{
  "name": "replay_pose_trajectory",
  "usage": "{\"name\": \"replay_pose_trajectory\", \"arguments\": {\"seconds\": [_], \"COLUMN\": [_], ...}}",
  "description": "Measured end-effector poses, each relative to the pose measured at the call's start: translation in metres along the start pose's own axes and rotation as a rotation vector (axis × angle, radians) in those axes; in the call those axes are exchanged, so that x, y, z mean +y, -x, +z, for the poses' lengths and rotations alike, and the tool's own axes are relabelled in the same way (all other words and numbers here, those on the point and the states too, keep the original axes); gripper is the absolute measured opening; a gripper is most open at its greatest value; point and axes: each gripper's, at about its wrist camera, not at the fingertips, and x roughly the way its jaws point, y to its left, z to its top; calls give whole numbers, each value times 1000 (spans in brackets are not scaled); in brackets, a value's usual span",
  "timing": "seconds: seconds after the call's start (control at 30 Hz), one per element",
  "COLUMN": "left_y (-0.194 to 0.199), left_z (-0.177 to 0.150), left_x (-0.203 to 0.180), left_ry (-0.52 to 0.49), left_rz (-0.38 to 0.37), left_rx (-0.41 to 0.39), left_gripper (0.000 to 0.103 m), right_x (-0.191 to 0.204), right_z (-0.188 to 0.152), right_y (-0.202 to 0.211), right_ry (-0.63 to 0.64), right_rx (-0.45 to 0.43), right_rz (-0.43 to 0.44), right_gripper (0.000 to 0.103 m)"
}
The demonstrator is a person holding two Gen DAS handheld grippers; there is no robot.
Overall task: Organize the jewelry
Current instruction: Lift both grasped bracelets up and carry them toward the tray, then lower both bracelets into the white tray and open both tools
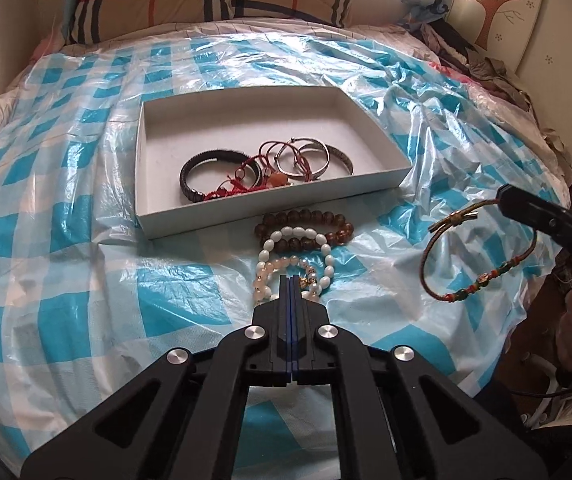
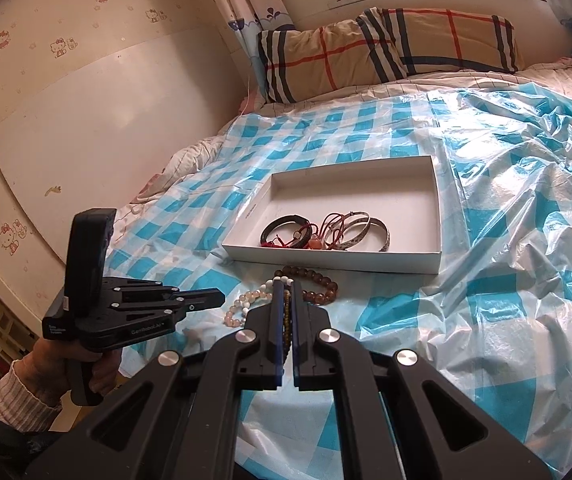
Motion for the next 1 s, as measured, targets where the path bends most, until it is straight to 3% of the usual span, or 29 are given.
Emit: {"name": "replay_pose_trajectory", "arguments": {"seconds": [0.13,0.27,0.3,0.33,0.37,0.4,0.43,0.5,0.77,1.0], "left_y": [15,0,-8,-17,-25,-36,-45,-50,-10,9], "left_z": [16,15,11,7,2,-4,-7,-10,9,33], "left_x": [-3,3,6,8,10,12,15,21,10,9], "left_ry": [-10,-18,-17,-18,-22,-22,-10,48,55,52], "left_rz": [6,55,60,67,79,92,85,32,-48,-71], "left_rx": [-42,7,25,38,40,59,82,94,2,-53], "left_gripper": [0,7,28,58,61,60,36,7,7,7], "right_x": [1,1,1,0,-1,-1,-2,-2,-4,-5], "right_z": [8,11,11,10,10,9,8,7,14,25], "right_y": [-3,-7,-8,-9,-11,-12,-13,-13,-15,-21], "right_ry": [-2,-2,-3,-4,-6,-8,-11,-12,-16,-19], "right_rx": [-13,-17,-15,-11,-7,-4,-2,-1,-14,-37], "right_rz": [5,13,15,15,16,16,16,14,18,20], "right_gripper": [4,4,4,4,4,4,4,4,4,4]}}
